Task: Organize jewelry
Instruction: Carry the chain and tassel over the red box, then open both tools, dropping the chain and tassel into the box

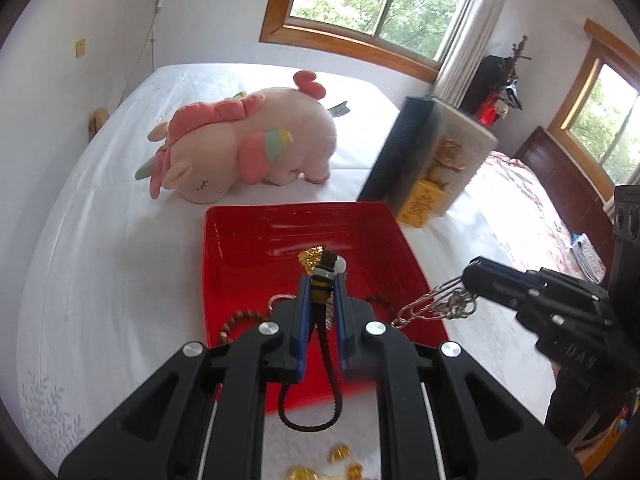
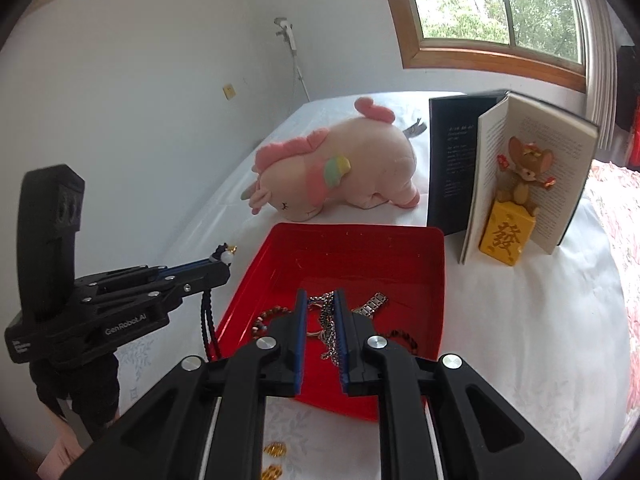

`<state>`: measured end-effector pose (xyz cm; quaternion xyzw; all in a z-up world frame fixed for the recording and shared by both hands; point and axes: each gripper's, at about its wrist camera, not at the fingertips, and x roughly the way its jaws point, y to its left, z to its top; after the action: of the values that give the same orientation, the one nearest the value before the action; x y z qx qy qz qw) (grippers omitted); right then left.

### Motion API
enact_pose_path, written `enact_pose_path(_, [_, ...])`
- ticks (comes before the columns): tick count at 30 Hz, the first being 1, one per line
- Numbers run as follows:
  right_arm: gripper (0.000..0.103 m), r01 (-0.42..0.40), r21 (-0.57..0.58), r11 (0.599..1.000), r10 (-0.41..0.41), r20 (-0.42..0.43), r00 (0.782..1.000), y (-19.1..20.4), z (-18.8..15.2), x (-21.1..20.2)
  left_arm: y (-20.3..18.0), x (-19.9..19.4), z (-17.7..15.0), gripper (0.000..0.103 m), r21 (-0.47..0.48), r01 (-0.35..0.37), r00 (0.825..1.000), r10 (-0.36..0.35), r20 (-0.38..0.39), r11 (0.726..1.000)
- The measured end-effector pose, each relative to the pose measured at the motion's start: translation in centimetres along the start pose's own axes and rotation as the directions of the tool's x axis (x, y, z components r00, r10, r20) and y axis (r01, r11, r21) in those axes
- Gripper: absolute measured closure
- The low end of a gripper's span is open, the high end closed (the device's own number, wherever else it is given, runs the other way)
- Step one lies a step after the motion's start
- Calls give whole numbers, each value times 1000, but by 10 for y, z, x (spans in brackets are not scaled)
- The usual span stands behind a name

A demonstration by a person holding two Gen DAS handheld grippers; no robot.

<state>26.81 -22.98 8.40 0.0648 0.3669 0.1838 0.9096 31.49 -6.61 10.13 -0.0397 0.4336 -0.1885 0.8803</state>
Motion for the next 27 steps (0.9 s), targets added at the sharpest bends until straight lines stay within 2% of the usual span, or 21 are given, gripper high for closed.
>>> enact_pose_path(7, [90,39,35,999,-36,-97,995,-24,-4,72,23,65,-1,93,-21,-63,995,61,-85,998])
enact_pose_path(13, [90,67,55,996,-58,-152,987,-43,-16,105,41,108,-10,93,-36,-100,985,94,-145,994])
enact_pose_path(21, [90,87,62,994,-74,-198,978,-52,-23,126,50,135,-19,93,-39,-108,975,98,-201,993])
enact_pose_path(27, [90,90,63,994,-75,-208,975,-50,-25,126,50,138,-24,90,-25,-103,972,96,-213,994])
